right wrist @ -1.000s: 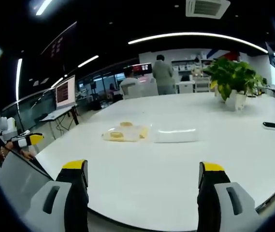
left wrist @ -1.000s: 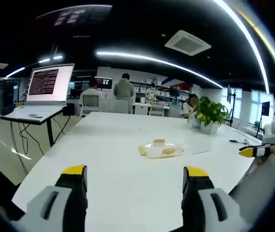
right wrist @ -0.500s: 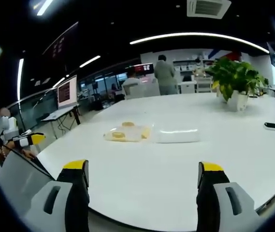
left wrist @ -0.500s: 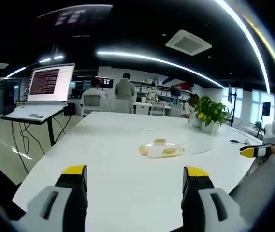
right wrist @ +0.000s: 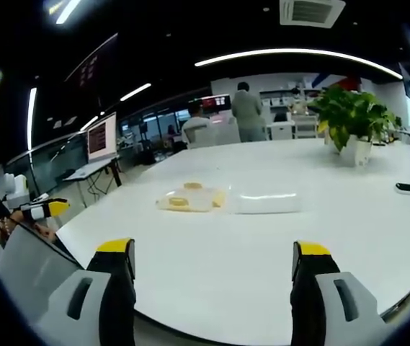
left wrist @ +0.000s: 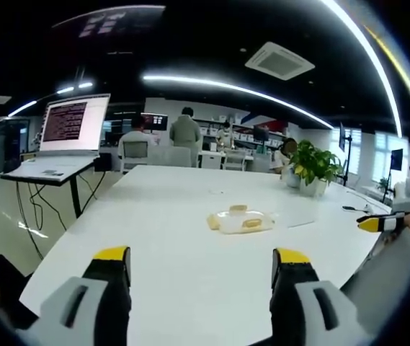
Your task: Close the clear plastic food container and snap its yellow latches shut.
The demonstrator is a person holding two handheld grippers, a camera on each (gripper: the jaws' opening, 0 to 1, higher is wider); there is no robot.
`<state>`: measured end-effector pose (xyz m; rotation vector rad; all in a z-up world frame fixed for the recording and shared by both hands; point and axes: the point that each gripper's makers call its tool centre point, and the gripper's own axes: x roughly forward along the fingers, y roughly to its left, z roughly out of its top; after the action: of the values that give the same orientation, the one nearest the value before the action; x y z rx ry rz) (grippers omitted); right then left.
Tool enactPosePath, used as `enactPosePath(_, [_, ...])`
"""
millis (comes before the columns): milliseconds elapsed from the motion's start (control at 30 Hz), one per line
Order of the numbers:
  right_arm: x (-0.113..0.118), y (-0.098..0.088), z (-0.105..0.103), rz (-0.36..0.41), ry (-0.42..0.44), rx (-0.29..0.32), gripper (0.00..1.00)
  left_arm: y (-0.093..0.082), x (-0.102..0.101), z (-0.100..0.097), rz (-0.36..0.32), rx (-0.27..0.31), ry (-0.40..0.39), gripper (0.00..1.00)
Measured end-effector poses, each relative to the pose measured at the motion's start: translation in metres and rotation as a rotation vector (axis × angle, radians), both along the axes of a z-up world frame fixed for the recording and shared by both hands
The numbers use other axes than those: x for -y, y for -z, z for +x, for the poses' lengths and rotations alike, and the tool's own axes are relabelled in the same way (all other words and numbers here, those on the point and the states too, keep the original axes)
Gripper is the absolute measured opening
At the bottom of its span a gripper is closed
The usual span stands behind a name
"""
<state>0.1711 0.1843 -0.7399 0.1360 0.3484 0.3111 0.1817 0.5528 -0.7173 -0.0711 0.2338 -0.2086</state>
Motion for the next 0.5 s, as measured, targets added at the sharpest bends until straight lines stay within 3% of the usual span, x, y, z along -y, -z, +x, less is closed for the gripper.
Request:
enactPosePath(133, [-0.004,-0.001,0.0,0.015,-0.031,0.007,0.85,-0.006,-0.001,-0.001,0.0,0.033,-0.011,0.75])
enactPosePath(200, [-0.007,-0.003,-0.001,0.008,-0.05,0.019,0.81,-0.005,0.0,-0.001,-0.012,0.023,-0.006,0.75])
enactPosePath(400, [-0.012,-0.002,-0.003,-0.01,-0.088,0.009,0.82,-0.004,0.002,-0.001,0.051,0.015,0.006,0.75])
enactPosePath(467, [-0.015,-0.003,-0.003,-0.025,-0.107,0.014,0.8,-0.009,0.005,-0.002,0.05,0.034,0.023,0.77])
enactPosePath(500, [-0.015,-0.003,-0.003,-0.038,-0.111,0.014,0.8,-0.017,0.011,-0.001,0.029,0.078,0.051,0.78])
